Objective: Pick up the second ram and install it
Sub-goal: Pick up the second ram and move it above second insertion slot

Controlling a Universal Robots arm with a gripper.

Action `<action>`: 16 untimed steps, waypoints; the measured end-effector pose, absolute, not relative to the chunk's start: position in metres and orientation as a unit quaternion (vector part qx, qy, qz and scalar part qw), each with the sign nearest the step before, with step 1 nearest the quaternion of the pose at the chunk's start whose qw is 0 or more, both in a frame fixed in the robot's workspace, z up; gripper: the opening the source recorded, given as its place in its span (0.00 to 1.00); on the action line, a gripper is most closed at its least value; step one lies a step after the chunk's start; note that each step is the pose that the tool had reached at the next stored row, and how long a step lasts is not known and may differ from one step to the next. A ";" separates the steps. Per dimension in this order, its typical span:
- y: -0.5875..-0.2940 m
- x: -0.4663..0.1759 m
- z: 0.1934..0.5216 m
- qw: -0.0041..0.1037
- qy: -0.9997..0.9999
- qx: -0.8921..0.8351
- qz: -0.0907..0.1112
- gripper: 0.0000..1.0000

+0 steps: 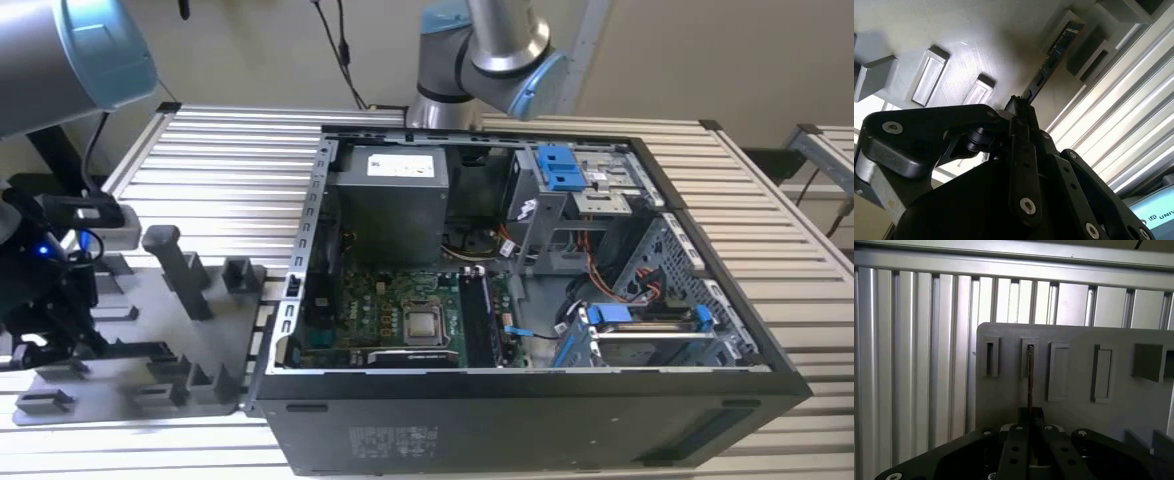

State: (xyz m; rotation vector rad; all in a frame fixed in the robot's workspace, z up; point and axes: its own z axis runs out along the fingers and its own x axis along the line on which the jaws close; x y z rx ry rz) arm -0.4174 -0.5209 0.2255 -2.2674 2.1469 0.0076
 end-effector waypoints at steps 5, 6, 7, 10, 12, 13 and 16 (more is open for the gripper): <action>-0.521 -0.417 0.227 0.010 0.688 -0.726 0.002 0.14; -0.521 -0.417 0.227 0.010 0.688 -0.725 0.002 0.14; -0.521 -0.417 0.228 0.010 0.688 -0.725 0.002 0.14; -0.521 -0.417 0.229 0.009 0.689 -0.725 0.002 0.14; -0.521 -0.417 0.230 0.010 0.689 -0.725 0.002 0.14; -0.521 -0.417 0.230 0.010 0.689 -0.724 0.002 0.14; -0.521 -0.417 0.232 0.009 0.689 -0.724 0.002 0.14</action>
